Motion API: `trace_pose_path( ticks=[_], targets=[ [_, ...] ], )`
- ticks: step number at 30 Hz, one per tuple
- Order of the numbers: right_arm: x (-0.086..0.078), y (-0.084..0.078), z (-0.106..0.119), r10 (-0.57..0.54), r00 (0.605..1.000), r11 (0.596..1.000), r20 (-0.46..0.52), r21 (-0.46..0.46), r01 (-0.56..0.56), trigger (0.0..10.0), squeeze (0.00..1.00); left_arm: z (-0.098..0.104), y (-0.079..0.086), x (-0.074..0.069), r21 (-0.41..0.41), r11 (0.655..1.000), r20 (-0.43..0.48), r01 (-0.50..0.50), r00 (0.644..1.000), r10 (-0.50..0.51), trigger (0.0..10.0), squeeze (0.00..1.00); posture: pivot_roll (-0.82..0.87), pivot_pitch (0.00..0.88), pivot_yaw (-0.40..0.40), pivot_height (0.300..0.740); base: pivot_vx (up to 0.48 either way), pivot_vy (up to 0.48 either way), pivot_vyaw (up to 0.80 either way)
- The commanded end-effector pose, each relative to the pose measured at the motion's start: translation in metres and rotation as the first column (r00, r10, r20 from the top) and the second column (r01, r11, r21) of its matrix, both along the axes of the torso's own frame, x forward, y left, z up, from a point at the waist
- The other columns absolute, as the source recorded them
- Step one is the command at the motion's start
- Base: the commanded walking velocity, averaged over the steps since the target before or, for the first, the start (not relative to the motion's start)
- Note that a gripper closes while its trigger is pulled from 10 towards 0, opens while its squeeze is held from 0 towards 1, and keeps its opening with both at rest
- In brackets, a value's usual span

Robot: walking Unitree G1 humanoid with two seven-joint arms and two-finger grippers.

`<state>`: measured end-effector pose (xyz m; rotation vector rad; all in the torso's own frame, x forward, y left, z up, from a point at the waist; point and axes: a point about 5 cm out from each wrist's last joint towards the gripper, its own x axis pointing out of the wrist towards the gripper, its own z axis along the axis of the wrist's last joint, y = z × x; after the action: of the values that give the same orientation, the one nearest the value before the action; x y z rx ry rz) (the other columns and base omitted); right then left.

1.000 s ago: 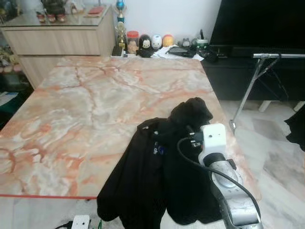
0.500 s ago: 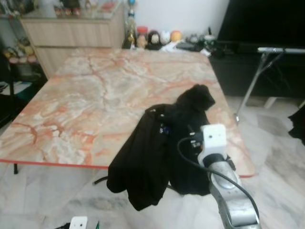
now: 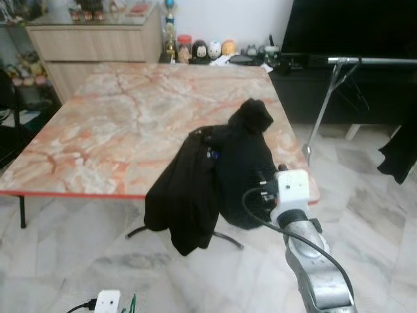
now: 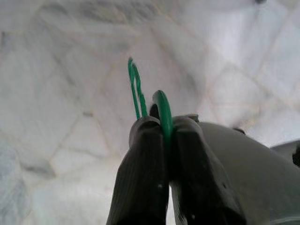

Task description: Hang hanger

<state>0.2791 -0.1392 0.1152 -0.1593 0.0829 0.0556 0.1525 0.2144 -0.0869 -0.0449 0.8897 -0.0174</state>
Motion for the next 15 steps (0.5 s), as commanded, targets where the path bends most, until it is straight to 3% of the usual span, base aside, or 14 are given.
trace_pose_path(
  ticks=[1,9,15],
  targets=[
    [0.0004,-0.0026,0.0003,-0.012,1.0,1.0,0.001,0.003,0.012,10.0,0.0,-0.0008,0.0018,-0.0022,0.006,1.0,-0.015,0.006,1.0,-0.006,10.0,0.0,-0.02,0.0,-0.006,0.74,-0.289,0.0,0.0],
    [0.0018,-0.0012,-0.0001,-0.009,1.0,1.0,0.001,0.003,0.009,10.0,0.0,-0.0006,0.0024,-0.0021,0.01,1.0,-0.014,0.007,1.0,-0.006,10.0,0.0,-0.01,0.0,-0.008,0.74,-0.279,0.0,0.0],
    [0.0025,-0.0017,-0.0011,-0.007,1.0,1.0,-0.003,-0.003,0.007,10.0,0.0,0.0012,0.0048,0.0011,0.023,1.0,0.001,0.002,1.0,-0.002,10.0,0.0,-0.01,0.0,-0.009,0.74,0.0,0.0,0.0]
  ],
)
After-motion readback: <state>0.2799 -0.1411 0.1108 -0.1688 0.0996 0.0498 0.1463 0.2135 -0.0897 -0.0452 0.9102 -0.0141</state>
